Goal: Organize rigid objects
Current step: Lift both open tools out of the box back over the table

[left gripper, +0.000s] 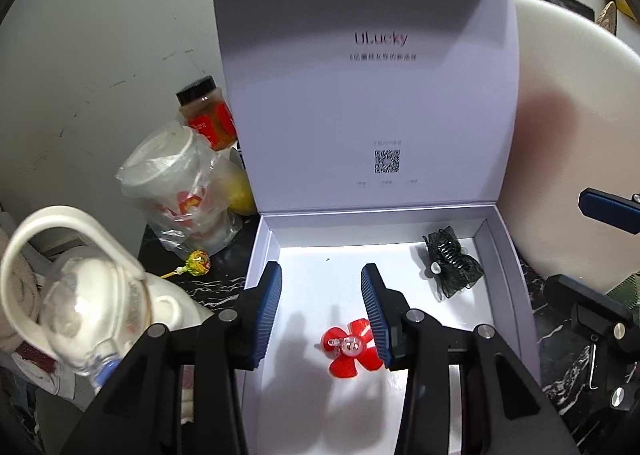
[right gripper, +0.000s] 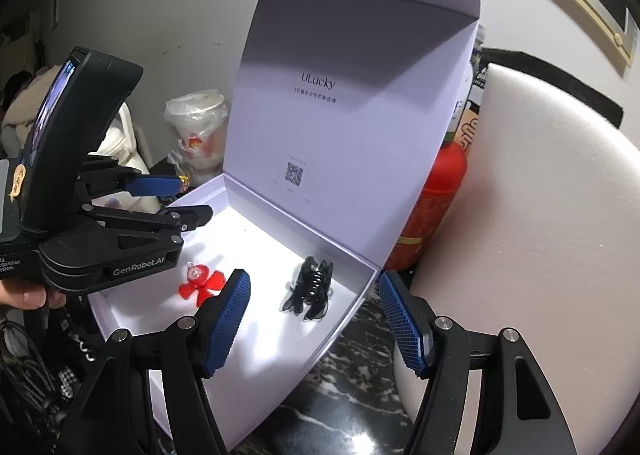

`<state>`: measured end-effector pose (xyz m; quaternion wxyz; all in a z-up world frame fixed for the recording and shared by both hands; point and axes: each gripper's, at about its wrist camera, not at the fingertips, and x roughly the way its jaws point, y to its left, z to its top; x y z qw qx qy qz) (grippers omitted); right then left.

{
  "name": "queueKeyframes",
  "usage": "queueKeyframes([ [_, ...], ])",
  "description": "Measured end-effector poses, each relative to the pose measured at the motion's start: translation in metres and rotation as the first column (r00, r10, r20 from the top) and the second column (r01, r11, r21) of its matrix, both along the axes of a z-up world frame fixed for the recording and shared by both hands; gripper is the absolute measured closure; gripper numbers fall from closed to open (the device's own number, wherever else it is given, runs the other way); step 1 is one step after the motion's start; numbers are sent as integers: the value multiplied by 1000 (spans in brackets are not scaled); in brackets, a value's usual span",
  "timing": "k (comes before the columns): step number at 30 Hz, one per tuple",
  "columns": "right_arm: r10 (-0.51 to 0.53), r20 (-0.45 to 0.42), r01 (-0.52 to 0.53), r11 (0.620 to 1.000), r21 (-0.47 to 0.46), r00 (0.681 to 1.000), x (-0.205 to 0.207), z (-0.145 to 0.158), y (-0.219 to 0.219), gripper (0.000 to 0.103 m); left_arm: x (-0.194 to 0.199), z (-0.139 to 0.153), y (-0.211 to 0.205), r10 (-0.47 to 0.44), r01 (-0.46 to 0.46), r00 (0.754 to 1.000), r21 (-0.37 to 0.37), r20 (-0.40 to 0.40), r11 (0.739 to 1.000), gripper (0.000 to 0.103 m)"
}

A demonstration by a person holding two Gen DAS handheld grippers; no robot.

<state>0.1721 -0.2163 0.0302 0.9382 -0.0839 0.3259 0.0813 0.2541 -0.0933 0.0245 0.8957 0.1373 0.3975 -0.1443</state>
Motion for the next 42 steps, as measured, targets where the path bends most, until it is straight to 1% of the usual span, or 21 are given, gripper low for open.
queueKeyframes([
  [5, -5, 32, 5, 1000, 4, 999, -16, 13, 1, 32, -12, 12, 9, -2, 2, 1000, -20, 15, 1000, 62],
  [11, -8, 55, 8, 1000, -1, 998, -34, 25, 2, 31, -31, 25, 18, 11, -10, 999, -27, 36, 1000, 62],
  [17, -16, 75, 16, 1000, 0, 997, -53, 32, 3, 28, -49, 34, 30, 12, -10, 1000, -65, 29, 998, 62],
  [24, -12, 89, 12, 1000, 7, 996, -74, 36, 4, 28, -73, 42, 40, 23, -20, 998, -63, 52, 998, 62],
  [34, -13, 89, 9, 999, 38, 996, -109, 30, 8, 28, -113, 41, 53, -9, 16, 997, -109, 70, 994, 62],
  [42, -10, 87, 5, 998, 56, 996, -136, 23, 14, 27, -143, 30, 60, -12, 17, 998, -90, 58, 996, 62],
])
